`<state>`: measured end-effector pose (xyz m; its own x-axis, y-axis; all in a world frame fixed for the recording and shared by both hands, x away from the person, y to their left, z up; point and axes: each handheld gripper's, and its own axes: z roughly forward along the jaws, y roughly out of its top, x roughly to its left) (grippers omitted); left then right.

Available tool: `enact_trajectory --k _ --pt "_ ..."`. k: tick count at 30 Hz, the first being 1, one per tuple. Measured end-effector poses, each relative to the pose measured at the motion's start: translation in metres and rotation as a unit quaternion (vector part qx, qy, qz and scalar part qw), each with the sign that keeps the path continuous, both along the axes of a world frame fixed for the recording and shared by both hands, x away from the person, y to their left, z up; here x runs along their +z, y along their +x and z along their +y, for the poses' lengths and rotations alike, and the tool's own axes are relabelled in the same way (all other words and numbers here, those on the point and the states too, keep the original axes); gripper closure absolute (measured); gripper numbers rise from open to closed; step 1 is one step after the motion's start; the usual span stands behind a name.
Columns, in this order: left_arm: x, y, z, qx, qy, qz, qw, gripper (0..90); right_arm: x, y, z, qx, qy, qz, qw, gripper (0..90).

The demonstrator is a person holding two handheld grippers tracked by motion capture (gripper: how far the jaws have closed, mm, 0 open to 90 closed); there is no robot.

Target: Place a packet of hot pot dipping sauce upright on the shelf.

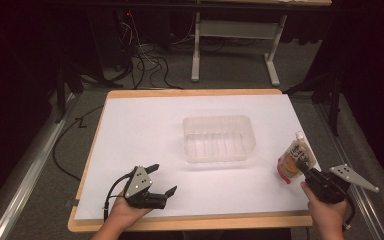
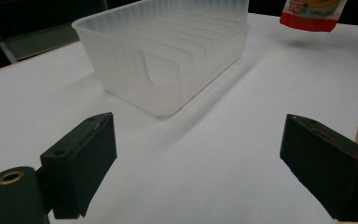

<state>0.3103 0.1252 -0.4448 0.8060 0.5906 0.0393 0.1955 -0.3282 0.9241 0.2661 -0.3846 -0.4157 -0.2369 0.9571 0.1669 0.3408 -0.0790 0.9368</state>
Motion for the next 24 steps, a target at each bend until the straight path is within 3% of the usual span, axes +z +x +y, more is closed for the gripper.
enact_trajectory --k 8,16,24 --pt "0.000 0.000 0.000 0.000 0.000 -0.002 1.0000 11.3 0.010 0.000 0.013 0.017 -0.003 -0.016 0.9997 90.0" --pt "0.000 -0.001 0.000 0.000 -0.002 -0.002 1.0000 11.4 0.024 0.000 0.028 0.039 0.019 -0.035 0.9985 90.0" --pt "0.001 -0.002 0.000 -0.001 0.000 0.000 1.0000 11.5 0.034 0.009 0.040 0.057 0.022 -0.033 0.9976 90.0"
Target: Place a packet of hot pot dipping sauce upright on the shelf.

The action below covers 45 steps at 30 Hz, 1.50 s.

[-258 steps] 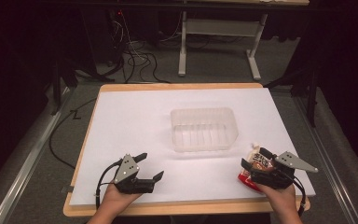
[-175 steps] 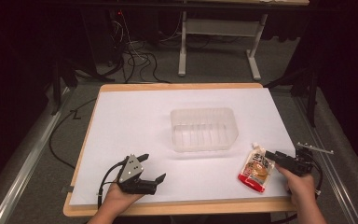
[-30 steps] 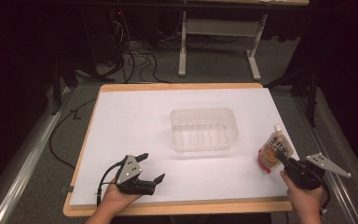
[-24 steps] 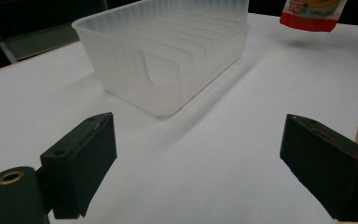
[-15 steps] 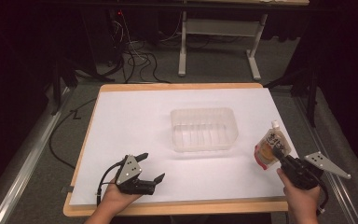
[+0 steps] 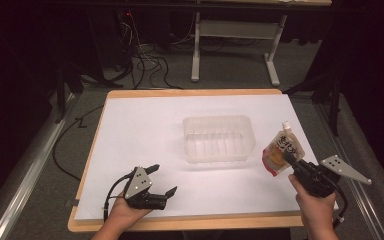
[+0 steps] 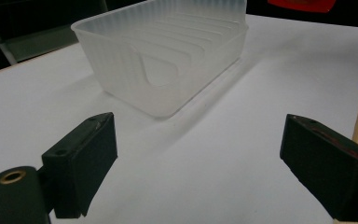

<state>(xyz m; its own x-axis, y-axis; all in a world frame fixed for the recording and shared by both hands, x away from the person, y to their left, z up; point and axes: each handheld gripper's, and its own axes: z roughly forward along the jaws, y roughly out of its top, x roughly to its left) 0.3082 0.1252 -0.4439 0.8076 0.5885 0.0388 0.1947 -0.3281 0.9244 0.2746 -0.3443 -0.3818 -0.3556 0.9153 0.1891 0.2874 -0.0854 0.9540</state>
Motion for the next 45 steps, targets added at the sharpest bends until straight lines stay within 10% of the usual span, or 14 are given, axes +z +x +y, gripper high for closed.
enact_trajectory --k 45 --pt "0.002 -0.001 0.001 -0.001 -0.003 -0.011 0.9999 12.5 -0.001 0.058 0.083 0.040 0.003 0.031 0.9987 90.0"
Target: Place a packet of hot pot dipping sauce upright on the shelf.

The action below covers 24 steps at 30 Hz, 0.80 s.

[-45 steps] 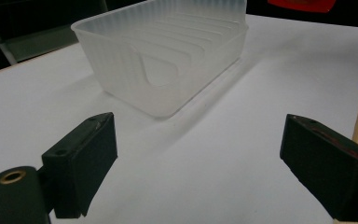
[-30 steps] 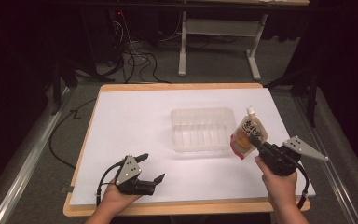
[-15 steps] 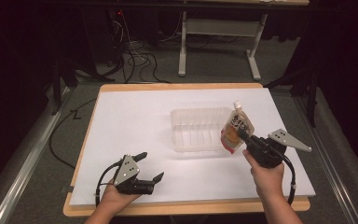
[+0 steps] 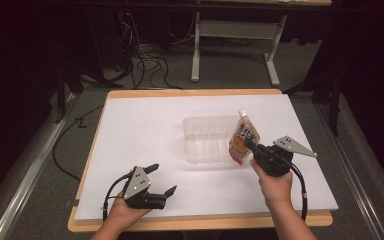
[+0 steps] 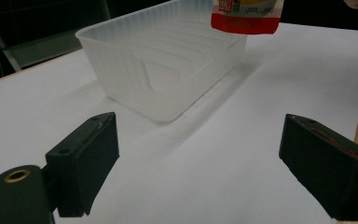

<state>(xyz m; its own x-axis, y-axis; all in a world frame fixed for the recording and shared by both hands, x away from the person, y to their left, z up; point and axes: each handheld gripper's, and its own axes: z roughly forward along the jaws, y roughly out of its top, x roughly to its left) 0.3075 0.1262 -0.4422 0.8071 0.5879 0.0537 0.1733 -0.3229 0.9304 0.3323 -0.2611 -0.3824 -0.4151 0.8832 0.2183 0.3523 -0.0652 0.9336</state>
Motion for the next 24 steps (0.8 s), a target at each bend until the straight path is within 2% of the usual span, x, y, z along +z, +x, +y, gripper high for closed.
enact_trajectory --k 13,24 --pt "0.000 0.000 -0.001 -0.003 0.003 -0.003 1.0000 12.5 -0.007 0.009 0.005 -0.004 -0.018 0.009 0.9998 90.0" --pt "0.000 0.000 -0.001 -0.004 0.003 -0.003 1.0000 12.5 -0.010 0.024 0.009 -0.012 -0.017 0.015 0.9997 90.0"
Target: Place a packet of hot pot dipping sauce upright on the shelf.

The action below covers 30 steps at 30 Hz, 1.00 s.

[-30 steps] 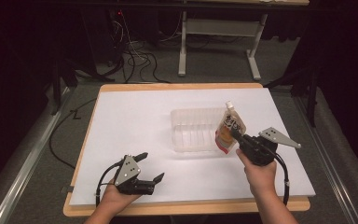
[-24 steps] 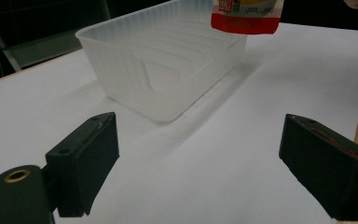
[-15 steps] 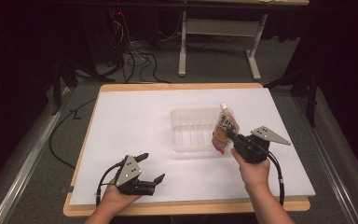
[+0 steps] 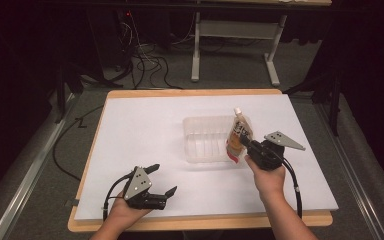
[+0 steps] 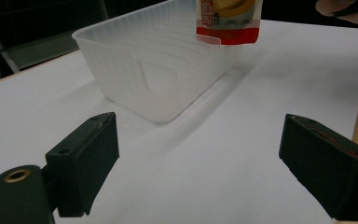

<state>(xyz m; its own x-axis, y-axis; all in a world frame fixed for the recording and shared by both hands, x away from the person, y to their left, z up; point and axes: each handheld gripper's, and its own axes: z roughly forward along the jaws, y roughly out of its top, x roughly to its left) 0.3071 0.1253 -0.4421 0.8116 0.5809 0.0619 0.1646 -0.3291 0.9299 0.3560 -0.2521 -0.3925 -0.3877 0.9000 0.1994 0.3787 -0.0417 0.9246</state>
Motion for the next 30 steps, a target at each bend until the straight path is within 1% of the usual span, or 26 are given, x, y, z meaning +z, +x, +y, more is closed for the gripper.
enact_trajectory --k 8,19,30 --pt "0.000 0.000 0.000 0.000 0.000 0.001 1.0000 12.5 0.001 0.016 0.005 -0.004 -0.009 0.004 0.9999 90.0" --pt "0.001 0.001 0.002 0.000 -0.003 -0.001 1.0000 12.5 -0.003 0.035 0.009 -0.021 -0.015 0.002 0.9997 90.0" --pt "0.001 0.001 0.001 -0.001 -0.003 -0.001 1.0000 12.5 -0.007 0.047 0.014 -0.034 -0.018 -0.002 0.9993 90.0"
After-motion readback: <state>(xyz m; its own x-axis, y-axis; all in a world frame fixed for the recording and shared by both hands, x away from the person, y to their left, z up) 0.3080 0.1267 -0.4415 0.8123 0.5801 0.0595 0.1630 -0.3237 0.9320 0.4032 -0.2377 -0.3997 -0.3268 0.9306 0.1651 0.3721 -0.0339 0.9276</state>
